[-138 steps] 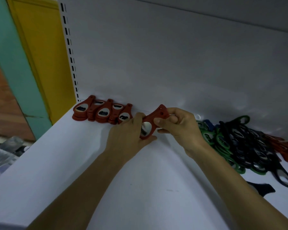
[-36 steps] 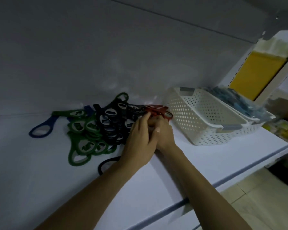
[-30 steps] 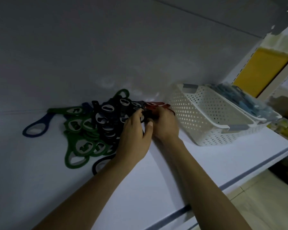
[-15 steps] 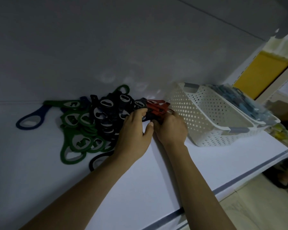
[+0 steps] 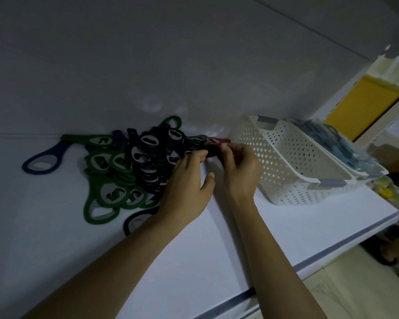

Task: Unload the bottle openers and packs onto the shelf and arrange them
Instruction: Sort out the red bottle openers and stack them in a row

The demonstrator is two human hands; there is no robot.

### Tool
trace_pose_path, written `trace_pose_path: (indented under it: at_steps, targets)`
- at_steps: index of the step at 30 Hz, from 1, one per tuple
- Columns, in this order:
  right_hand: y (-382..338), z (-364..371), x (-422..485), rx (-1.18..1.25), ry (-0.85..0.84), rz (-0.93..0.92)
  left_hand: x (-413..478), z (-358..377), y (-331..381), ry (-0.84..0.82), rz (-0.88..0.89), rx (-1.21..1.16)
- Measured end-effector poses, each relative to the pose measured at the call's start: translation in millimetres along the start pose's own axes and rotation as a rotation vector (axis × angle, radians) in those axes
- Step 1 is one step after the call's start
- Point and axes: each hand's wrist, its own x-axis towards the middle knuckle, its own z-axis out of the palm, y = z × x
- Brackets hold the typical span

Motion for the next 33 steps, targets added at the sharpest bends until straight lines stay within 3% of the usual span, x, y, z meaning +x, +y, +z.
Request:
trace_pose_path:
  at_steps: [3, 7, 15, 22, 24, 27, 30, 33]
  targets:
    - [-3.7, 0.0, -1.5, 0.196, 0.093, -0.012, -1.5, 0.2, 0.0, 0.015, 0.012, -0.015]
    - [-4.9, -1.3, 0.5, 0.258, 0.203, -0.014, -2.6, -0.6, 0.8, 0.030, 0.011, -0.022]
    - [-12.4, 2.1, -6.0, 0.426, -0.079, -0.016, -3.5, -4.0, 5.9, -0.031, 0.015, 0.005]
    - [-13.1, 1.5, -5.7, 0.528, -0.146, 0.029, -3.2, -5.4, 7.3, -0.004, -0.031, 0.025]
    - [-7.1, 2.3, -3.9, 0.437, -0.095, 0.057, -2.9, -5.0, 7.7, 0.017, -0.042, -0.002]
    - [8.7, 1.7, 3.2, 0.053, -0.072, 0.036, -2.5, -4.7, 6.9, 0.066, -0.051, -0.075]
    - [15.9, 8.4, 1.3, -0.290, -0.303, -0.078, -1.3, -5.4, 7.0, 0.113, -0.079, -0.149]
    - [15.9, 16.2, -4.5, -0.331, -0.506, -0.276, 0.1, -6.3, 7.4, 0.129, -0.116, -0.209]
